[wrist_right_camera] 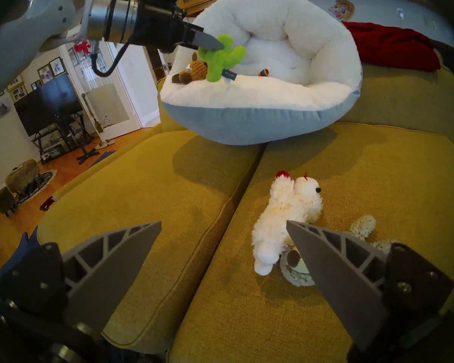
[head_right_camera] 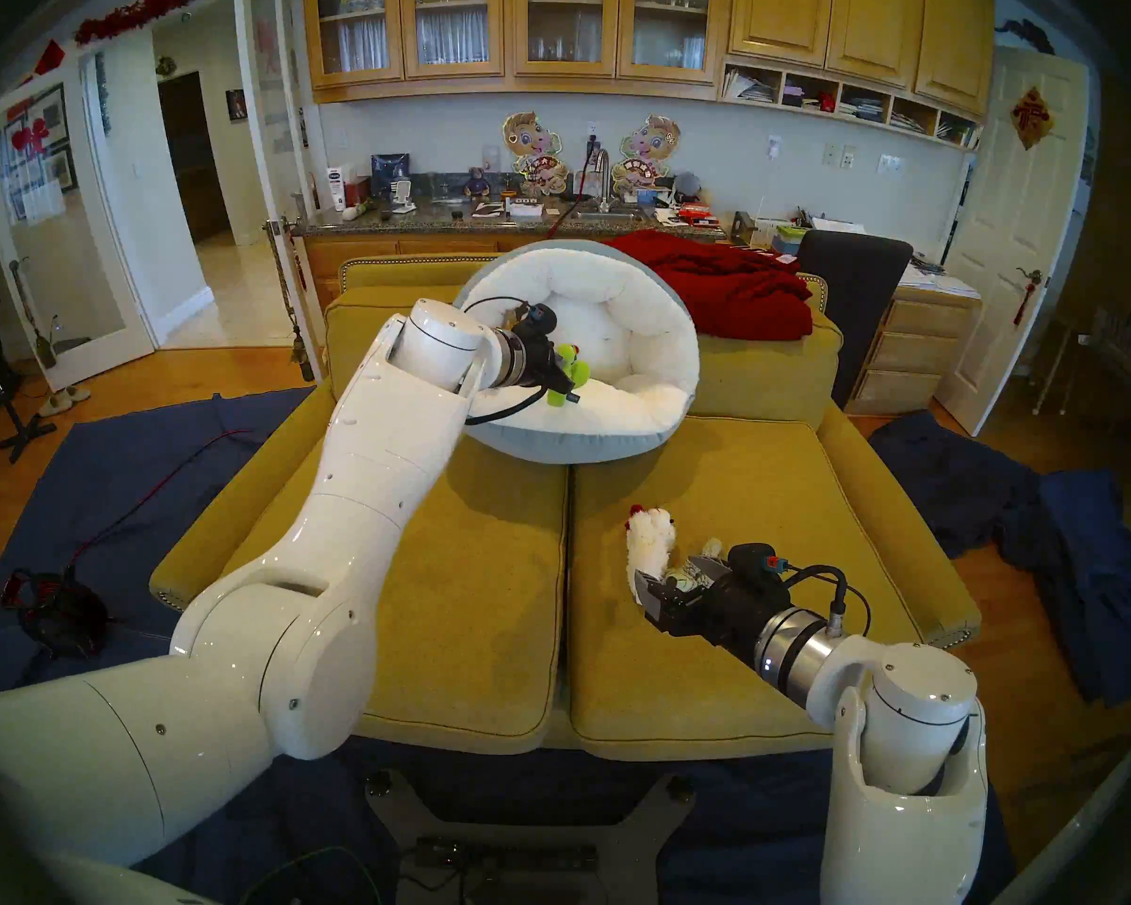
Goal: Put toys into dog bed
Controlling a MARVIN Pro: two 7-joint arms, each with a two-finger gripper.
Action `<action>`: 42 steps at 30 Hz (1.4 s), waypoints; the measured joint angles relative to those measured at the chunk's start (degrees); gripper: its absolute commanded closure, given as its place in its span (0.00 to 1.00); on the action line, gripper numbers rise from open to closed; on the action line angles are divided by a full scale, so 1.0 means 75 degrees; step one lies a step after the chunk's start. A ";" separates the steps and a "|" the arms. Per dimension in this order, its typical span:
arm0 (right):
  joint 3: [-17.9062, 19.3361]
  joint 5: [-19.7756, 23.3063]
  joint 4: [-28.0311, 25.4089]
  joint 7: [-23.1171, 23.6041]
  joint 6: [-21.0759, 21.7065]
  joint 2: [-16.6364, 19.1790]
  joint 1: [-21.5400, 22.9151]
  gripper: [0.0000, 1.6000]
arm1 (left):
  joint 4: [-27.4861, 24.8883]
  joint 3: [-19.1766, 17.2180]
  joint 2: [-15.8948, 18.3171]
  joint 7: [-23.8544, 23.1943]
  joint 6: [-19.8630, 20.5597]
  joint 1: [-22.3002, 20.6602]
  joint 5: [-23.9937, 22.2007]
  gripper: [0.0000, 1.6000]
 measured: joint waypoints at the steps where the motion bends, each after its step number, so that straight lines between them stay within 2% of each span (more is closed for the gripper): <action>1: 0.0000 0.0000 0.0009 0.0000 0.0000 0.0000 0.0000 0.00 | 0.0064 -0.0025 -0.0015 0.0045 -0.0003 -0.0063 0.0021 1.00; 27: -0.0002 0.0000 0.0154 -0.0003 -0.0003 0.0002 0.0003 0.00 | 0.1871 -0.0241 -0.0214 0.0637 -0.0031 -0.1060 0.0324 1.00; 42: -0.0003 0.0000 0.0225 -0.0006 -0.0004 0.0003 0.0005 0.00 | 0.2426 -0.0383 -0.0311 0.0898 -0.0070 -0.1597 0.0316 1.00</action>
